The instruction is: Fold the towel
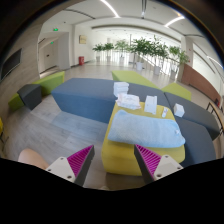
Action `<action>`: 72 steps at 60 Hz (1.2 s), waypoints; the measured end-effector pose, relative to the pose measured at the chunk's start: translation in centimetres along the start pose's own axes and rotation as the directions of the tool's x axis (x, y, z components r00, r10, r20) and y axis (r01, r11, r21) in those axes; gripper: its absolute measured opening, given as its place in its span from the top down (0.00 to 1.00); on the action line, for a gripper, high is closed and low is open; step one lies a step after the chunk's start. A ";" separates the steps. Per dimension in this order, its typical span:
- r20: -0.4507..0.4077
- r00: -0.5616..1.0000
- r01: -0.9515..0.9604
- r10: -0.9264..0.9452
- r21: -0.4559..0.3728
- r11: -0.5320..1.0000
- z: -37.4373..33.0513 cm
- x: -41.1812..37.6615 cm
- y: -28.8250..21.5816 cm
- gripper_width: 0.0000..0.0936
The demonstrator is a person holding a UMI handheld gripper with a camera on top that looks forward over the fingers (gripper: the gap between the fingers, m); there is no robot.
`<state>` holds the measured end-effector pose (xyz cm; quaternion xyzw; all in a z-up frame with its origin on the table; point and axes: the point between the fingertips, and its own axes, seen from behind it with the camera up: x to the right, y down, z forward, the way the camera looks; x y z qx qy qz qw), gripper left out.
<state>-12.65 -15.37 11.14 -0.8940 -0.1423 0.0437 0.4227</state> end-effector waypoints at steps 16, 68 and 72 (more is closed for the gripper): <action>-0.050 0.998 0.025 -0.026 -0.022 0.999 13.8 0.9 -2.2 0.13; -0.152 0.978 -0.114 0.144 0.192 0.975 13.3 14.7 -9.3 0.97; -0.201 0.966 -0.125 0.164 0.194 0.973 12.8 19.6 -8.7 0.97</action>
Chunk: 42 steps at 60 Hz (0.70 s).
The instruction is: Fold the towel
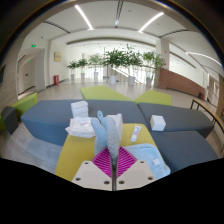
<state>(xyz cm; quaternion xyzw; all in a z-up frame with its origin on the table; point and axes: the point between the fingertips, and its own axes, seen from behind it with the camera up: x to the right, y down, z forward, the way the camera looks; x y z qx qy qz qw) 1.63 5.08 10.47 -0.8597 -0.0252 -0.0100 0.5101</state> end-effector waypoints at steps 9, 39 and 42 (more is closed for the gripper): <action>-0.113 0.993 -0.051 0.037 -0.121 0.991 2.5 9.2 4.6 0.97; -0.111 0.994 -0.013 0.001 -0.100 0.995 -7.7 13.5 1.7 0.13; -0.078 0.997 -0.013 0.007 -0.083 0.996 -10.5 12.3 1.0 0.14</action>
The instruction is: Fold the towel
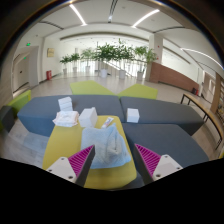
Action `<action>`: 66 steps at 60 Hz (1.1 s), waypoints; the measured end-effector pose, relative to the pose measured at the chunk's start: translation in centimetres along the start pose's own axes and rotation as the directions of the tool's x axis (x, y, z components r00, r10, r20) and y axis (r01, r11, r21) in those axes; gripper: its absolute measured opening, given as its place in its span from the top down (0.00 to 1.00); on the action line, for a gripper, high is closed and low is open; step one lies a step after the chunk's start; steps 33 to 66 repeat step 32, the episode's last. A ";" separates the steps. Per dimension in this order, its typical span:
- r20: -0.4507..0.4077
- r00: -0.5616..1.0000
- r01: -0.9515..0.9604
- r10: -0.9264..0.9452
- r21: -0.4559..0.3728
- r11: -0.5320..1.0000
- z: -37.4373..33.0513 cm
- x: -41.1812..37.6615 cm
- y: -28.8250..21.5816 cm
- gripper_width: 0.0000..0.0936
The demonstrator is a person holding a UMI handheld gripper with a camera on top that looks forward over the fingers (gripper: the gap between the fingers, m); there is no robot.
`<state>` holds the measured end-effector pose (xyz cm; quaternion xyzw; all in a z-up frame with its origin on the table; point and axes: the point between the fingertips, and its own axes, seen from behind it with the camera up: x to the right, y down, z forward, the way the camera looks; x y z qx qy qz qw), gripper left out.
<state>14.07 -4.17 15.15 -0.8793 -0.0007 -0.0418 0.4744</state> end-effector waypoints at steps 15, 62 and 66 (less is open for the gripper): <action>0.103 0.994 0.027 -0.028 0.010 1.000 -10.2 -4.7 1.9 0.12; 0.088 0.996 0.025 -0.029 0.054 0.998 -10.8 -4.5 2.9 0.09; 0.088 0.996 0.025 -0.029 0.054 0.998 -10.8 -4.5 2.9 0.09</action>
